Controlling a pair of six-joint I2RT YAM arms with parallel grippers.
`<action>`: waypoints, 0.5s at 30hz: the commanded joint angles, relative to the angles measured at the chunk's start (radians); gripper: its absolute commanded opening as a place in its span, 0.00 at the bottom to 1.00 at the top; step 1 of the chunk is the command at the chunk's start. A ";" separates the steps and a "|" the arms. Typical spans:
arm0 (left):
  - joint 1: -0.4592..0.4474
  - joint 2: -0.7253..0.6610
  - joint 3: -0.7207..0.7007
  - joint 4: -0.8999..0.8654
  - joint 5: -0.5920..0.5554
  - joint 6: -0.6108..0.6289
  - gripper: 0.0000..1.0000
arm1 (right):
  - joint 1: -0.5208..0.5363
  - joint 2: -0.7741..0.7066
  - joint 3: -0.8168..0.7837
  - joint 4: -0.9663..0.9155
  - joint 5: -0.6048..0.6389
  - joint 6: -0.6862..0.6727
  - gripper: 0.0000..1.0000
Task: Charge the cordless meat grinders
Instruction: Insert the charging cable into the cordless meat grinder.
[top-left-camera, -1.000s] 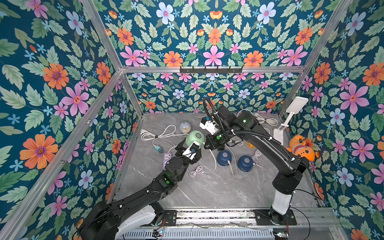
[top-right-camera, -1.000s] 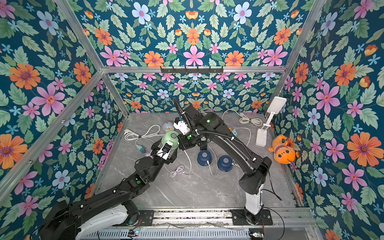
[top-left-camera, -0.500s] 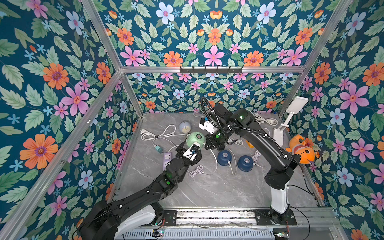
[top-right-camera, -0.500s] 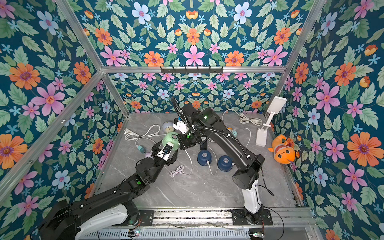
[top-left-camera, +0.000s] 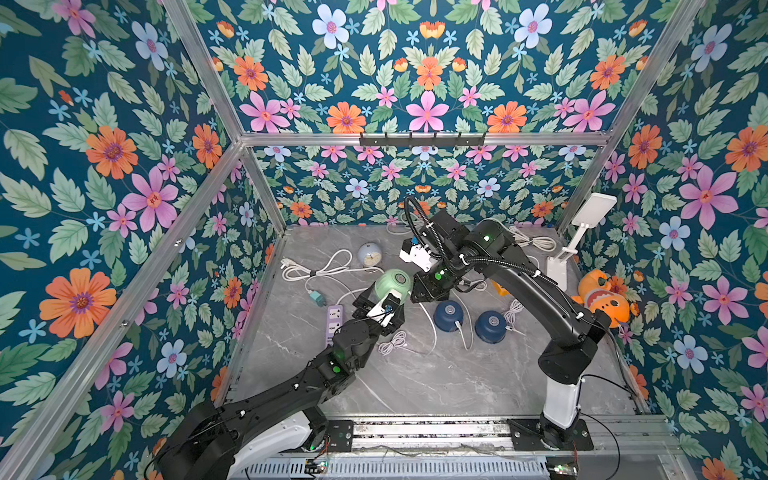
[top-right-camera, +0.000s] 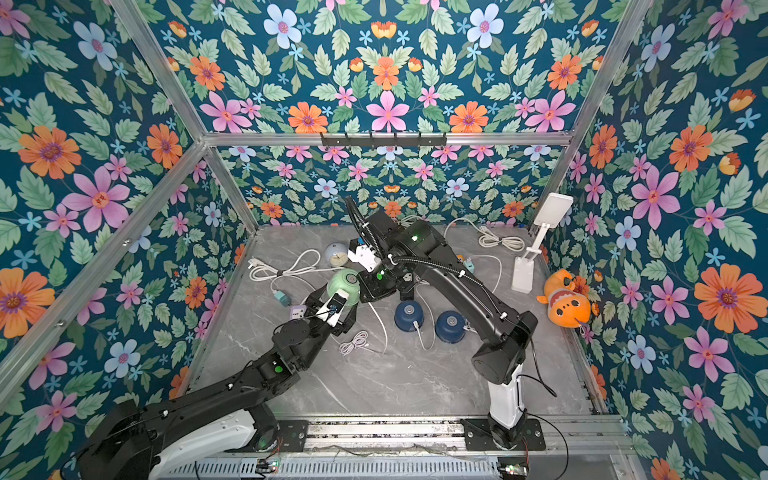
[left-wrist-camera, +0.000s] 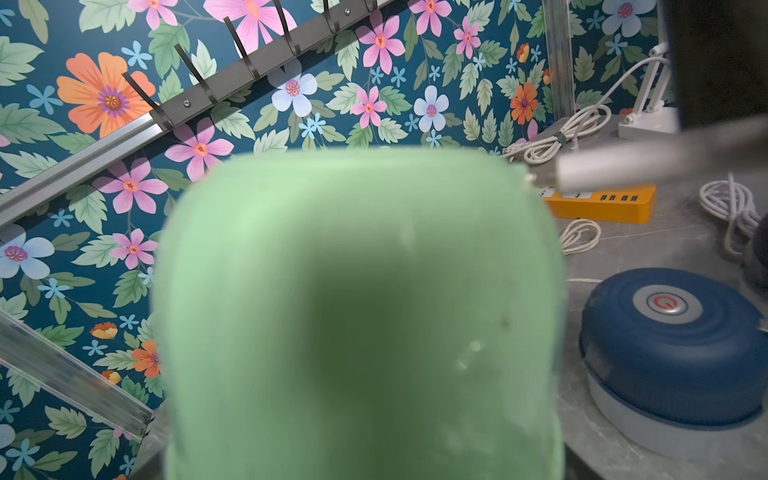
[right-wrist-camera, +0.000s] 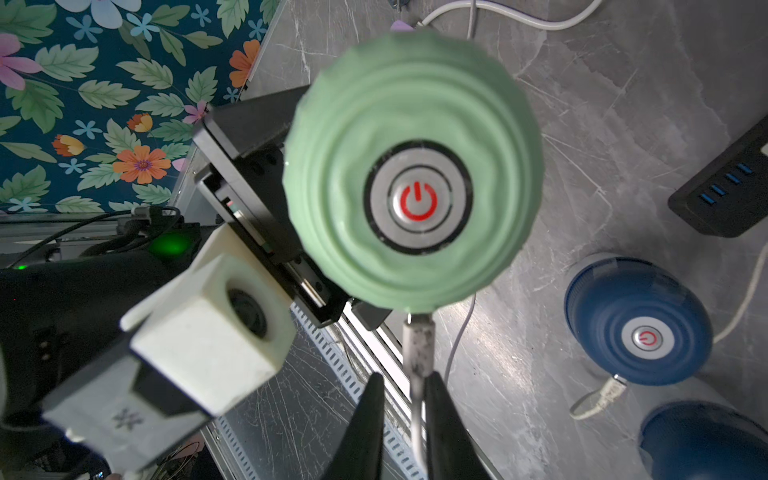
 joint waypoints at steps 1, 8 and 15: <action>-0.003 0.003 -0.001 0.042 0.029 -0.002 0.15 | 0.000 -0.028 -0.039 0.067 -0.011 -0.014 0.32; -0.003 0.036 -0.019 0.087 0.032 -0.025 0.15 | -0.020 -0.122 -0.168 0.142 0.000 0.010 0.60; -0.002 0.089 -0.040 0.147 0.034 -0.055 0.15 | -0.086 -0.262 -0.371 0.304 -0.023 0.065 0.82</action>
